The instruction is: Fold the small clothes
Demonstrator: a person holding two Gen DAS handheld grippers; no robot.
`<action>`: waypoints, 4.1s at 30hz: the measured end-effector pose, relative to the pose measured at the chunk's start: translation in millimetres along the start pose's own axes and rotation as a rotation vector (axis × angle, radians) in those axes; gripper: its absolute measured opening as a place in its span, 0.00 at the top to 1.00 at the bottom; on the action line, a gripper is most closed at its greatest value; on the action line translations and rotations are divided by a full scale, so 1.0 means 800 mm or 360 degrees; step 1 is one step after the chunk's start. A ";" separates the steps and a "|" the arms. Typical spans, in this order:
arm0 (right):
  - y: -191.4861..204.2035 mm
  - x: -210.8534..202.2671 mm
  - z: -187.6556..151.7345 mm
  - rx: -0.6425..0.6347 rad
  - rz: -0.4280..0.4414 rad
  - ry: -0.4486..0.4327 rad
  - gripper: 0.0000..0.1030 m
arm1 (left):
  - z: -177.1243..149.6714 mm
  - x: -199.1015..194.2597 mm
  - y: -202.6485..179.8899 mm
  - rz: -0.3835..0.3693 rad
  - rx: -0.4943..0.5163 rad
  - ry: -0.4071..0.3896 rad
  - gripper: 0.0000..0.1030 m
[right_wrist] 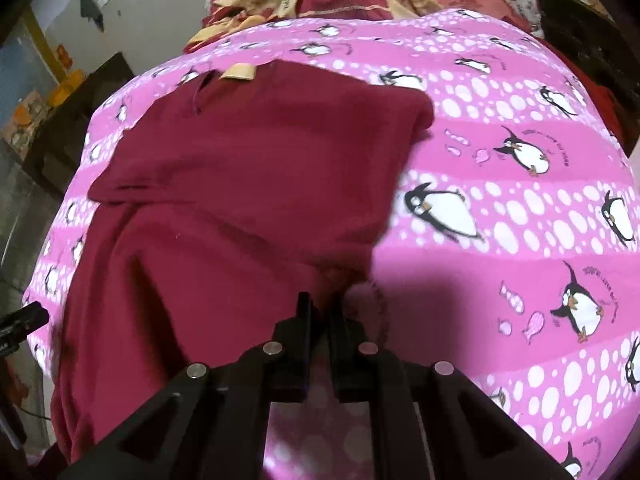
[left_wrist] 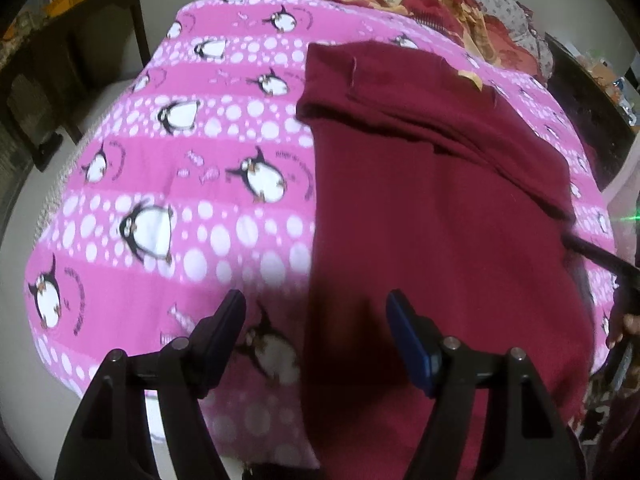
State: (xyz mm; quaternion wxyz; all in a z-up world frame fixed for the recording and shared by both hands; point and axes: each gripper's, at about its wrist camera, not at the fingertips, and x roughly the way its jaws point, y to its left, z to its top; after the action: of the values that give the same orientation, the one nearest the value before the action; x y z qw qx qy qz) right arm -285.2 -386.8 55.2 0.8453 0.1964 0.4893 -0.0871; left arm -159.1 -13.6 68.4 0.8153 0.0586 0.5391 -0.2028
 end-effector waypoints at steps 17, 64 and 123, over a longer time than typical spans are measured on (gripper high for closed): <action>-0.029 -0.090 -0.122 0.0072 0.0366 0.0226 0.40 | -0.091 0.001 0.010 -0.0090 0.0027 0.0233 0.29; 0.023 -0.098 -0.170 0.0065 0.0652 0.0101 0.88 | -0.100 -0.013 -0.017 -0.0330 0.0118 0.0213 0.90; -0.093 0.027 0.154 0.0667 0.0698 -0.0205 0.90 | 0.293 0.091 -0.065 -0.0259 -0.0030 -0.0198 0.90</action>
State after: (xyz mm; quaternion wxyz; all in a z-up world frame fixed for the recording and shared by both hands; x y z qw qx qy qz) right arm -201.9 -504.7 73.0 0.8143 0.4613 0.3519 -0.0139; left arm 45.2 -154.4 105.6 0.8286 -0.0056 0.4923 -0.2665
